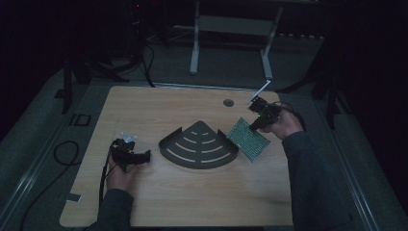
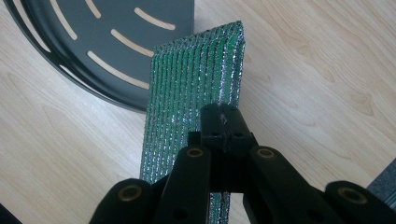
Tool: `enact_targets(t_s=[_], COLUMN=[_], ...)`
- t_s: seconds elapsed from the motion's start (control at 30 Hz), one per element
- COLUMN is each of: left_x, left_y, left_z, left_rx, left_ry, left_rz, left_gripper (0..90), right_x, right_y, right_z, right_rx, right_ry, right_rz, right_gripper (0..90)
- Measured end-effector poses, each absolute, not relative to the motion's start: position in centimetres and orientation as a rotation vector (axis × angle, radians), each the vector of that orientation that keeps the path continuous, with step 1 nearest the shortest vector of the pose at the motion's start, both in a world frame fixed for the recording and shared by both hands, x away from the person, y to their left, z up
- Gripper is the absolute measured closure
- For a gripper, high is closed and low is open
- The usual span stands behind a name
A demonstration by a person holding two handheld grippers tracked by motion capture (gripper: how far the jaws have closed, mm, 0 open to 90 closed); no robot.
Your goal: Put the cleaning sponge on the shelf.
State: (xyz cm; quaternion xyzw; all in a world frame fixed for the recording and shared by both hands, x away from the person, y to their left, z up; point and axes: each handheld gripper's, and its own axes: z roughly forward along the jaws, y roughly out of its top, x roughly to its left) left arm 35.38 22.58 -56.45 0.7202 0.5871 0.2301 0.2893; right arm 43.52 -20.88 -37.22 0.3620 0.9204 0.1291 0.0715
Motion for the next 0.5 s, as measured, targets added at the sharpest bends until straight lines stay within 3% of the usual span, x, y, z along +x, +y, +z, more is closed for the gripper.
enact_targets(t_s=[0.5], left_x=[35.4], left_y=[22.6], left_z=[-56.4], left_rx=[1.922], left_ry=[1.567], left_rz=[0.614], left_gripper=[1.7], right_x=[44.7], right_y=[-19.0], right_z=[-37.0], right_rx=[1.086], right_ry=[2.787], right_rz=[0.403], right_gripper=[89.8])
